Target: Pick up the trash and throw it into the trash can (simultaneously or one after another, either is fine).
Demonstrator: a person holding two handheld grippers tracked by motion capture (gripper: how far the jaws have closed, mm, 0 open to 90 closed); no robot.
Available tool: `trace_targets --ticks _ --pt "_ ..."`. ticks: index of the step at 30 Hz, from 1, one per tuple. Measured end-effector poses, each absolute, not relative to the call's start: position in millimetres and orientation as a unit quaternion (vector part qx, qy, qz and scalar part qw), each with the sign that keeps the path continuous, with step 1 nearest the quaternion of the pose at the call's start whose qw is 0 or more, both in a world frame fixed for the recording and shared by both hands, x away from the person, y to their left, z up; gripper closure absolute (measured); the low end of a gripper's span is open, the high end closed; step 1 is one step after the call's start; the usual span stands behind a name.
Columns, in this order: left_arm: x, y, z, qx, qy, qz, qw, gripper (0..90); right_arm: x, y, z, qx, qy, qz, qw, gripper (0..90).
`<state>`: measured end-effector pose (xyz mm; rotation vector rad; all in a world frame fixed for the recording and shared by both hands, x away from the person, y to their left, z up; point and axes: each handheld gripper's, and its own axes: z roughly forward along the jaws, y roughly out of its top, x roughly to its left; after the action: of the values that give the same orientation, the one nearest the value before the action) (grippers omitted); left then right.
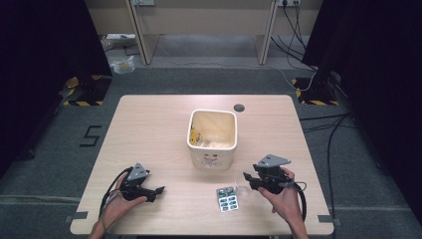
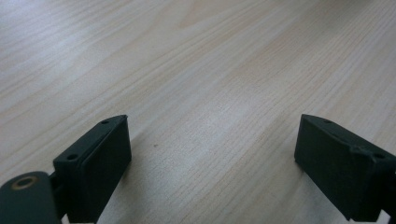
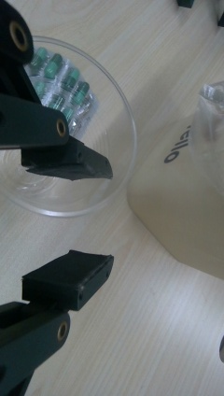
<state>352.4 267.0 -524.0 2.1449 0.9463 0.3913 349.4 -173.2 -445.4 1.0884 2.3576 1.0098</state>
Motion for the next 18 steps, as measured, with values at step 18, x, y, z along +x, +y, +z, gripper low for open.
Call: trace_targets --ticks 18 --pt "352.4 267.0 -524.0 0.837 0.369 0.153 0.373 9.8 349.7 -168.0 -456.6 0.366 0.85 0.351 0.143 72.3"
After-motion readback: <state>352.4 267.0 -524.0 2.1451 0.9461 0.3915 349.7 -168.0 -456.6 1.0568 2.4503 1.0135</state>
